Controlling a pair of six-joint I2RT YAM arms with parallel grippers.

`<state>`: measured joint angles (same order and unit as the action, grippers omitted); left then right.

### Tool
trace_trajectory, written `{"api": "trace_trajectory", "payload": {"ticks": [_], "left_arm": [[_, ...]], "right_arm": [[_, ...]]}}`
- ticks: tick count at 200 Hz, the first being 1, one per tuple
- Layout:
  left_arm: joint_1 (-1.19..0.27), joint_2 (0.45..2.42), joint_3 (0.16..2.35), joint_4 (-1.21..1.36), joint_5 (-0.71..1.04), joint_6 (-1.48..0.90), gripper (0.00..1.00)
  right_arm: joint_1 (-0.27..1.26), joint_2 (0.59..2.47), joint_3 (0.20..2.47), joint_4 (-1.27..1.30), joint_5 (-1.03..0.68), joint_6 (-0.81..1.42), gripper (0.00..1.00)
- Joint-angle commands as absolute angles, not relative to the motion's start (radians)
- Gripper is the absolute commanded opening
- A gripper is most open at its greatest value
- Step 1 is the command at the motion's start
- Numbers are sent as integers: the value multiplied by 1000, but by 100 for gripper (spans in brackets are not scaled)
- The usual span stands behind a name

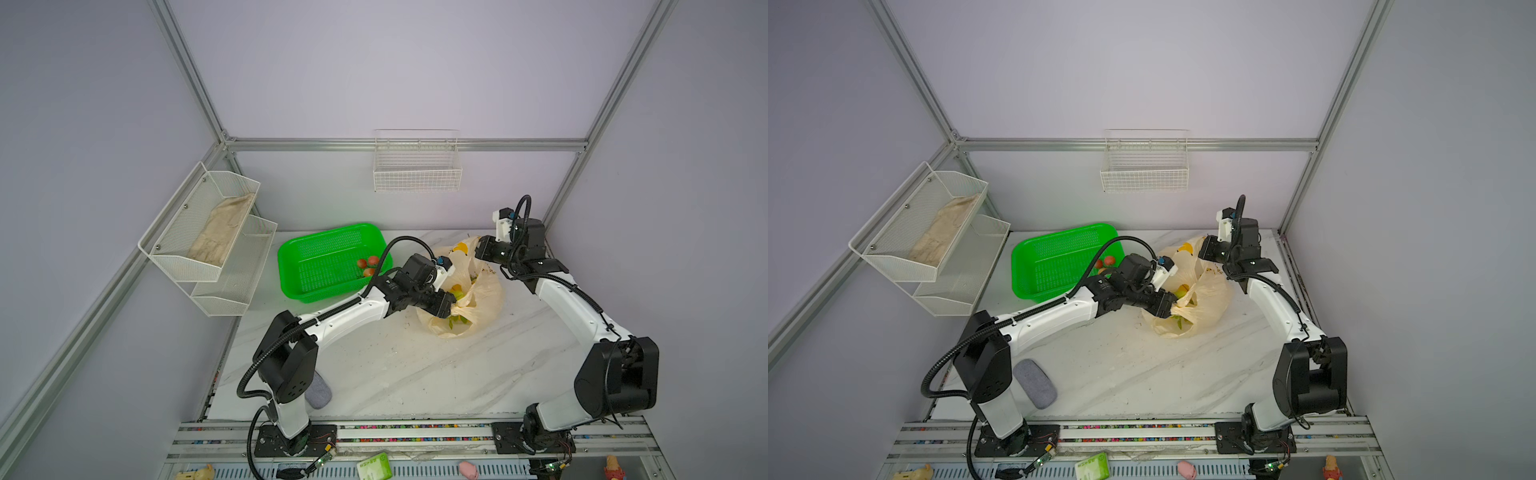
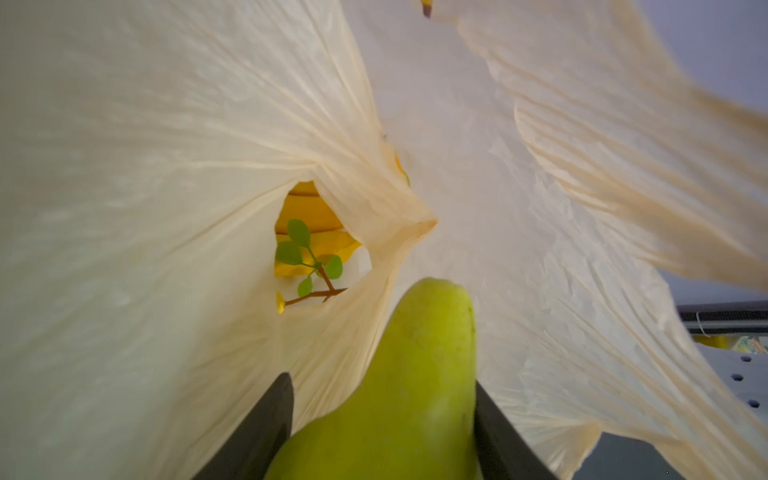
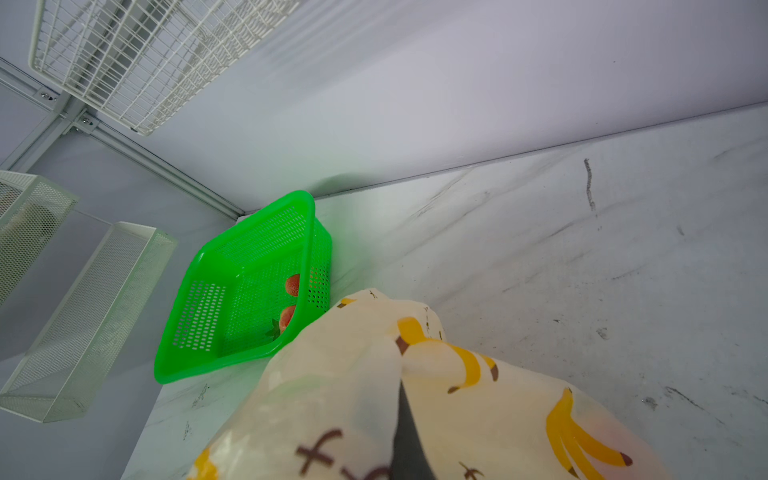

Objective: Place the fake fruits into the plastic bag and tie a complex knot
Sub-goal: 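Carry the green pear with the left gripper to the bag mouth, then lower the green pear into the bag and open the left gripper, then withdraw the left gripper from the bag and move it over the basket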

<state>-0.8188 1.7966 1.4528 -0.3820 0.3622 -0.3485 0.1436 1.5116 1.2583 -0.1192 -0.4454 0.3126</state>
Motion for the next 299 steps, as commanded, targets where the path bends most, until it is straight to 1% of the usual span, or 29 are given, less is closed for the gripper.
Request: {"api": "trace_trajectory", "payload": {"ticks": [1,35,63,101,124,141,159,177,194,252,299], "left_arm": [[-835,1791,1563,-328,386,-327,46],[-848,1826,1582,-313,425,-291,47],[-850,1869,1608,-344,451,-233,51],[-852,1967,1691,-463,402,-137,53],[-852,1998,1720,-465,373,-130,55],[-855,2013,1723,-453,312,-124,60],[-854,2027,1718,-458,250,-98,61],[-854,2025,1704,-457,200,-74,62],[-854,2018,1699,-464,177,-66,66],[-853,1957,1678,-458,182,-68,78],[-840,1862,1629,-435,186,-92,80]], "right_arm": [[140,1503,1249,-109,-454,324,0],[140,1501,1221,-79,-485,342,0],[141,1496,1221,-81,-482,344,0],[140,1494,1233,-87,-473,348,0],[141,1496,1235,-84,-471,354,0],[141,1500,1238,-81,-472,357,0],[140,1501,1240,-84,-470,357,0],[140,1497,1239,-87,-464,354,0],[141,1500,1239,-87,-461,353,0],[140,1506,1240,-86,-459,353,0],[141,1503,1239,-90,-452,347,0]]}}
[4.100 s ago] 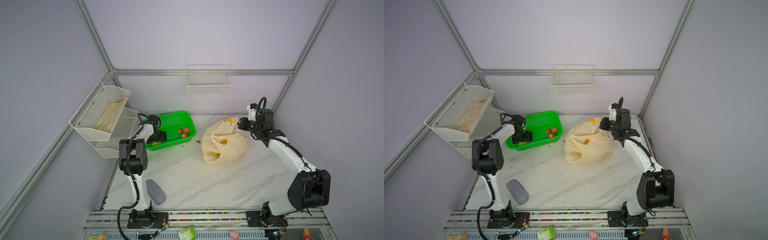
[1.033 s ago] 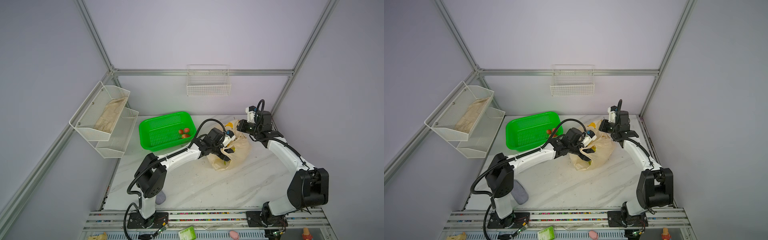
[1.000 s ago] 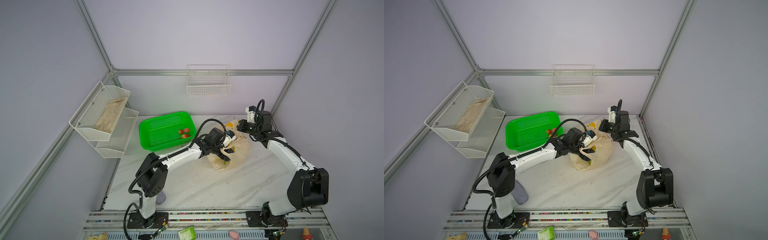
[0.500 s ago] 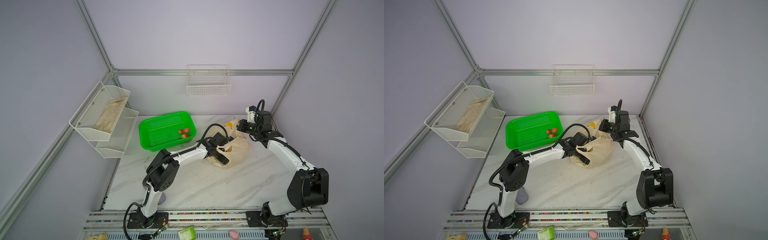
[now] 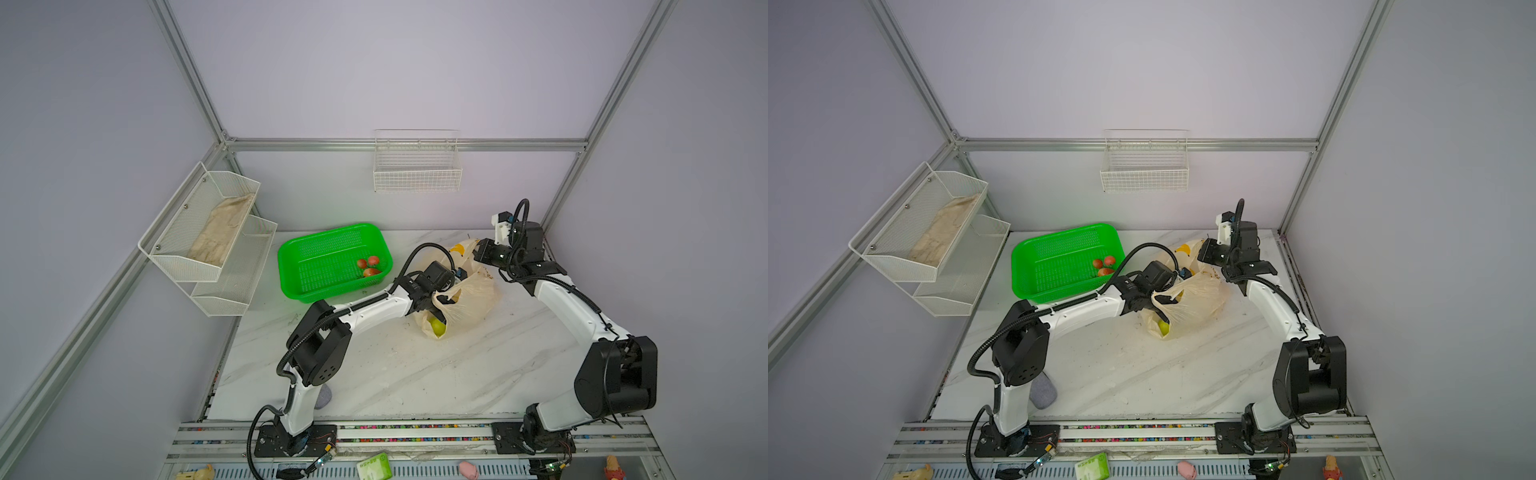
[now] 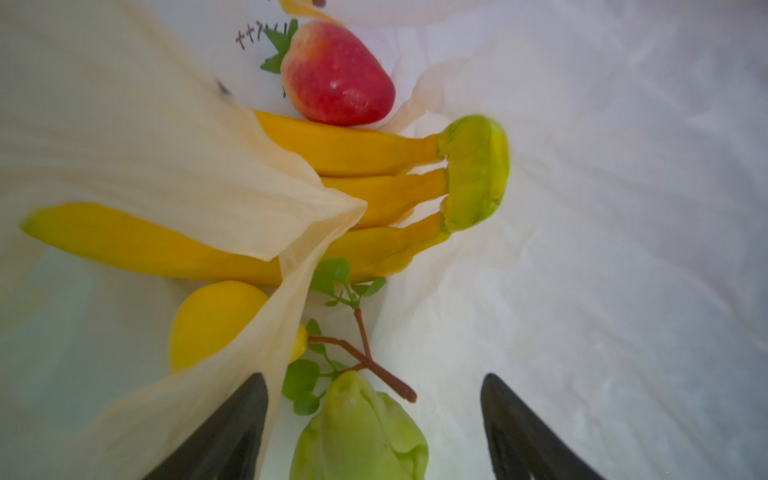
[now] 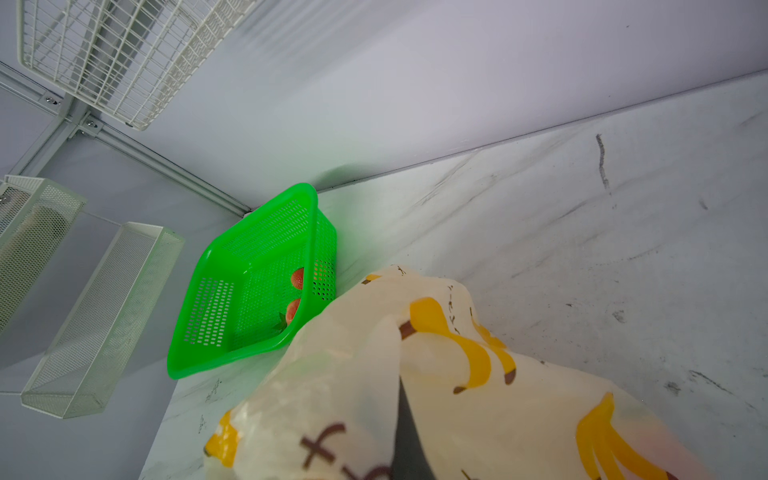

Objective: Place the fake fruits into the plastic bag and tie a complex knot
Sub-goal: 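Withdraw the left gripper from the bag and move it over the basket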

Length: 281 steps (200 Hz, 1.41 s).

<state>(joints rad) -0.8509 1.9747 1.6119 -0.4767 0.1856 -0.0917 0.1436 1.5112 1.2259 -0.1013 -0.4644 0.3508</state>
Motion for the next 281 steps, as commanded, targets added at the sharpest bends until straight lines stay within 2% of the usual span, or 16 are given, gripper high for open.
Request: {"api": "trace_trajectory", "payload": {"ticks": [1,80,124,159,204,245,281], "left_arm": [[-839,1859,1627,-435,185,-93,79],[-721,1567,1377,-298,83,-175,79],[-512,1455,1268,-261,-17,-349,79],[-343,1570,1365,-389,-26,-400,78],[-238,1854,1625,-616,45,-370,76],[-178,2044,1774,-680,282,-367,76],[-178,2126,1829,-680,395,-367,77]], "right_arm": [[141,1503,1239,-89,-452,347,0],[141,1509,1241,-90,-446,343,0],[141,1518,1246,-90,-454,345,0],[141,1519,1250,-91,-459,347,0],[141,1516,1248,-91,-463,344,0],[140,1518,1239,-88,-463,336,0],[140,1515,1234,-88,-456,332,0]]}}
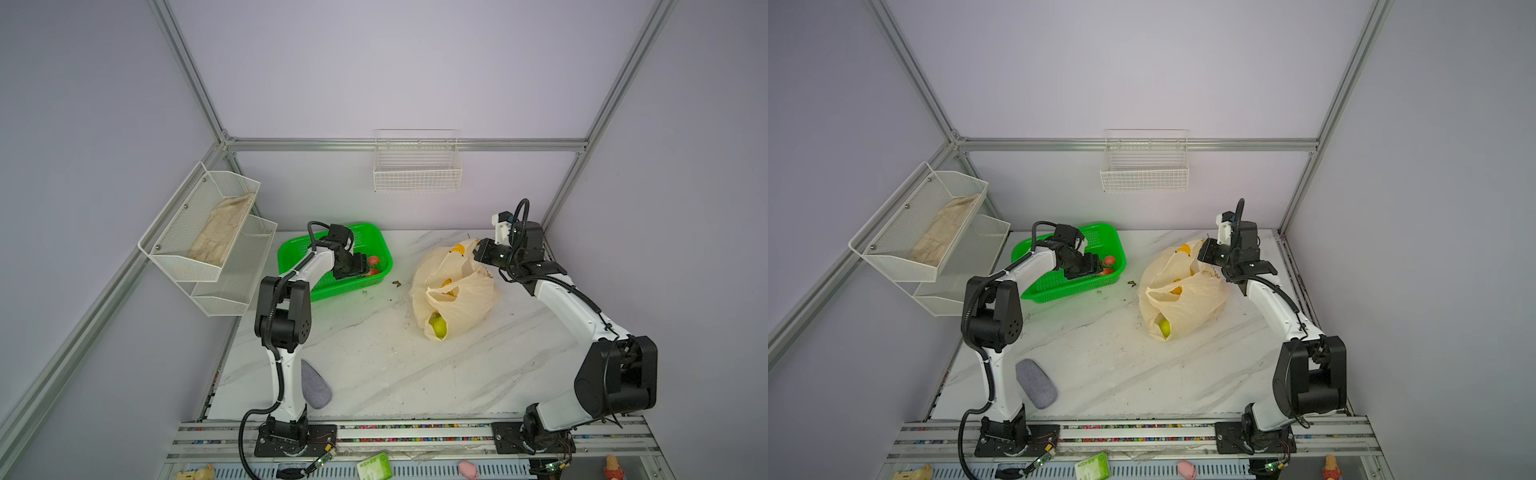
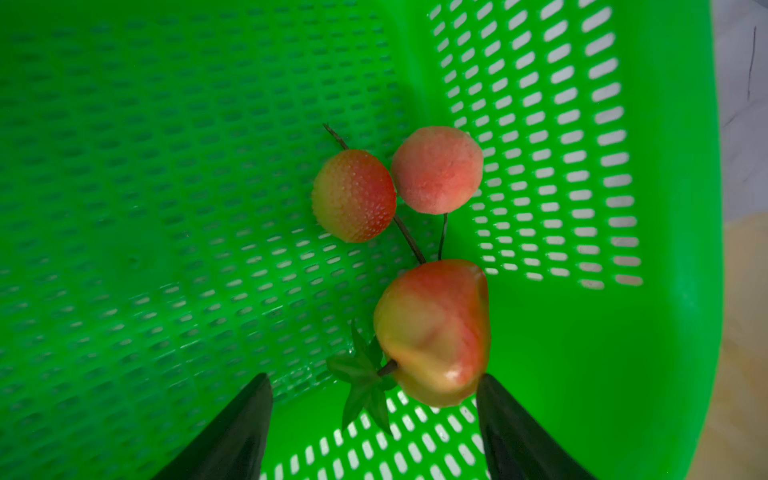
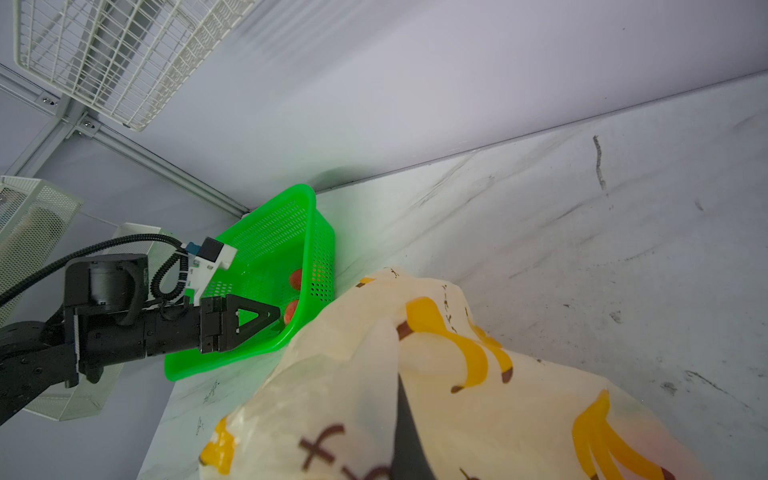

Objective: Place the fake fruits into the plastic bag and tie a complex knot
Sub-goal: 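Withdraw the left gripper from the bag and move it over the basket, then lower the left gripper into the green basket and grasp the red apple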

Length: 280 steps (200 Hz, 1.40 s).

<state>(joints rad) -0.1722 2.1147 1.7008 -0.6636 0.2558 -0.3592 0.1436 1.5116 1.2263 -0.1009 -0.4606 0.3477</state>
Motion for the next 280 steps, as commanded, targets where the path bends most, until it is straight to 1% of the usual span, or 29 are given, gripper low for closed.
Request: {"api": "trace_trajectory", "payload": {"ticks": [1,40,112,140,167,192,202,280], "left_arm": [[-178,2127,1830,-680,396,-367,77],[-178,2172,1847,-679,453,-368,77],[-178,2240,1873,-679,509,-355,72],[-178,2253,1882,-681,506,-346,66],[-176,2249,1890,-689,497,-342,56],[-170,2212,1881,-686,471,-344,49],[-166,2185,1866,-677,459,-349,47],[-93,1923,1605,-493,393,-427,45]], "right_arm": [[141,1515,1234,-88,-455,332,0],[140,1519,1229,-85,-457,330,0],[141,1515,1222,-82,-456,328,0],[140,1516,1223,-84,-452,328,0],[141,1517,1224,-84,-455,327,0],[140,1518,1227,-85,-455,328,0],[140,1518,1227,-85,-456,328,0],[141,1523,1230,-85,-457,328,0]]}}
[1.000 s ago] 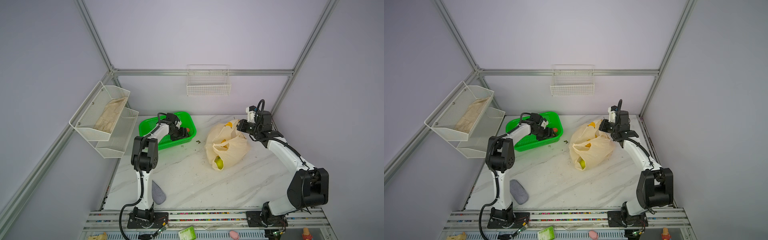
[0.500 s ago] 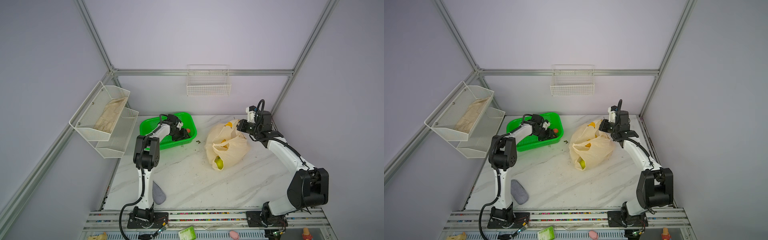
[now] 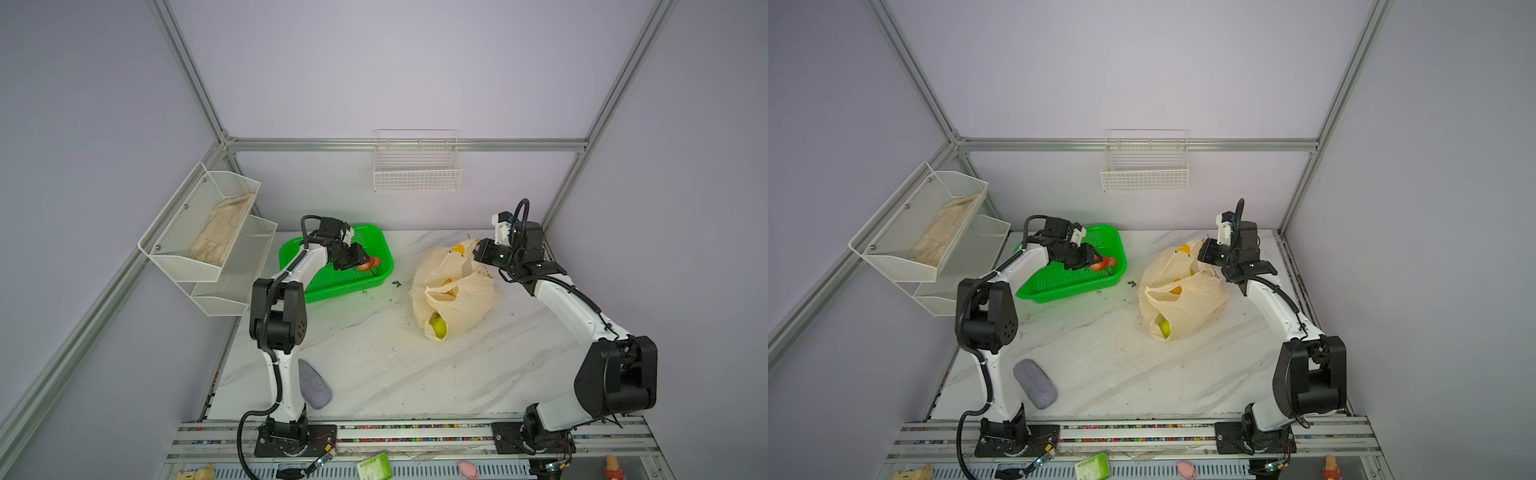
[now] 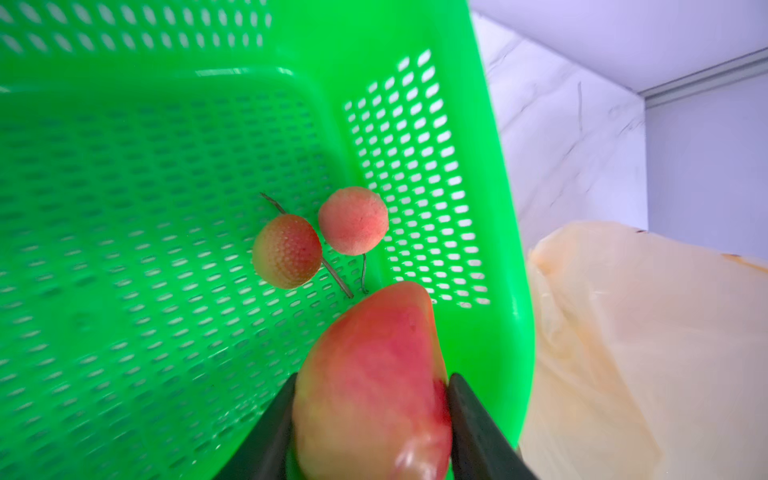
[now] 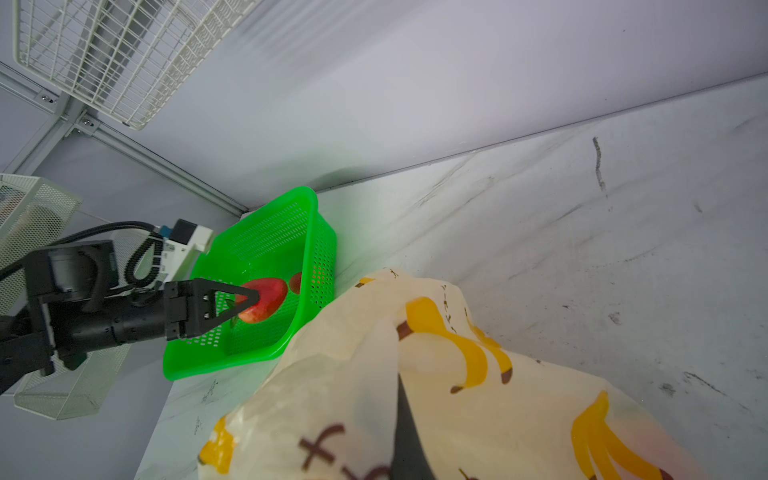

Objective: Place the fake fruits into the plastic bag and tie a complex knot
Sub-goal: 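Lower the left gripper into the green basket and grasp the red apple, then carry the red apple with the left gripper into the bag mouth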

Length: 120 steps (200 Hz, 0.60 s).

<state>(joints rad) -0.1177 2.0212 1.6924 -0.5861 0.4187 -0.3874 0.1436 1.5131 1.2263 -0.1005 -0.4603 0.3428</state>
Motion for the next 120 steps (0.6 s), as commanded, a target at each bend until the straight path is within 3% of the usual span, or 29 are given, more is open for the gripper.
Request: {"api": "trace_trajectory", "payload": {"ticks": [1,74,120], "left_arm": [[-92,1920,1602,-490,391,-428,45],[-108,1666,1390,-355,394,-504,44],[-317,1480,1270,-295,354,-498,44]], "right_arm": [[140,1524,1229,-85,-457,328,0],[141,1522,1230,-85,-450,329,0],[141,1528,1231,-81,-447,334,0]]}}
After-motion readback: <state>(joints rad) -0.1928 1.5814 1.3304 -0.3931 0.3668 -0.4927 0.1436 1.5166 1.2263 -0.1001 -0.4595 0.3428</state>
